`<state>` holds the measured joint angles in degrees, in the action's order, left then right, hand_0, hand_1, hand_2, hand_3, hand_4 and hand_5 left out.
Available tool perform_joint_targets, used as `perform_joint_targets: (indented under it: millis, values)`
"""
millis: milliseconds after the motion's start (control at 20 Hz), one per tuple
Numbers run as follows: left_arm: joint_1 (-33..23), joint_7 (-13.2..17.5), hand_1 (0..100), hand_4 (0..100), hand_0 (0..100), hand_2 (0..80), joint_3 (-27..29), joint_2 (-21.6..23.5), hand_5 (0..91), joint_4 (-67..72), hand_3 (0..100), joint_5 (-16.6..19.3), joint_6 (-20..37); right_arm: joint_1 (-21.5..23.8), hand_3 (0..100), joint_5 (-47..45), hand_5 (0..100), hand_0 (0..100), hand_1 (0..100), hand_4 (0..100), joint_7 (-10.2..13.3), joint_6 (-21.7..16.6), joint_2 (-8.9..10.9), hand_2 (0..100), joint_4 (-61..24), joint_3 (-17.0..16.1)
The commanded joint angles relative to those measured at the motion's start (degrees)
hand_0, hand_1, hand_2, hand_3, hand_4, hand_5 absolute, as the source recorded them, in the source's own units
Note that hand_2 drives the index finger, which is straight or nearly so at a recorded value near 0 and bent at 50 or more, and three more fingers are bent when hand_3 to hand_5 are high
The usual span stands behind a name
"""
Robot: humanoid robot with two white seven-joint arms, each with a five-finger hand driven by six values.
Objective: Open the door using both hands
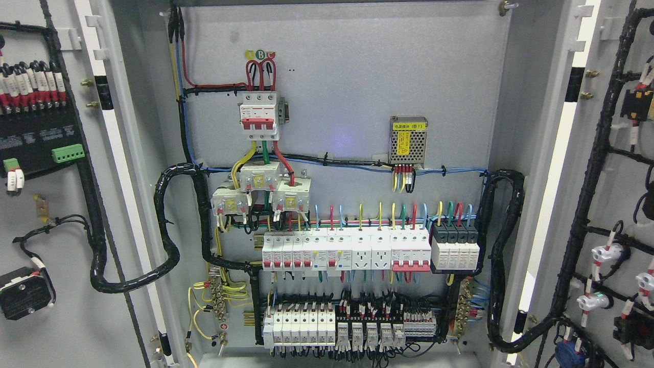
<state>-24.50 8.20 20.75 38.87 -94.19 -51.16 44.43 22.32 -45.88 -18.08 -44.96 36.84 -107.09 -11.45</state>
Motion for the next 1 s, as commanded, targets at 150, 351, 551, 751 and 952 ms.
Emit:
perform_joint_targets:
  millis: [150,351,551,751,952]
  values:
    - [6.6,0.0,0,3,0,0.0,0.2,3.1,0.0,8.5,0,-0.8,-7.1,0.0,0,-2.1,0,0,0,0,-1.4,-6.4,1.21,0,0.7,0.1]
    - [9.6,0.0,0,3,0,0.0,-1.9,3.3,0.0,12.3,0,-0.5,-8.7,0.0,0,-2.5,0,0,0,0,-1.4,-6.4,1.57,0,1.4,-0.3]
    - [13.3,0.0,0,3,0,0.0,-3.6,3.4,0.0,15.5,0,-0.7,-10.6,-0.1,0,-2.5,0,0,0,0,-1.4,-6.4,2.00,0,1.8,-0.7]
    - [14.7,0.0,0,3,0,0.0,-4.6,3.7,0.0,16.9,0,-0.7,-11.6,-0.2,0,-2.5,0,0,0,0,-1.4,-6.4,2.27,0,2.1,-0.7]
    - [15.2,0.0,0,3,0,0.0,-4.7,4.1,0.0,17.5,0,-0.7,-11.7,-0.2,0,-2.5,0,0,0,0,-1.5,-6.5,2.88,0,2.4,-0.8]
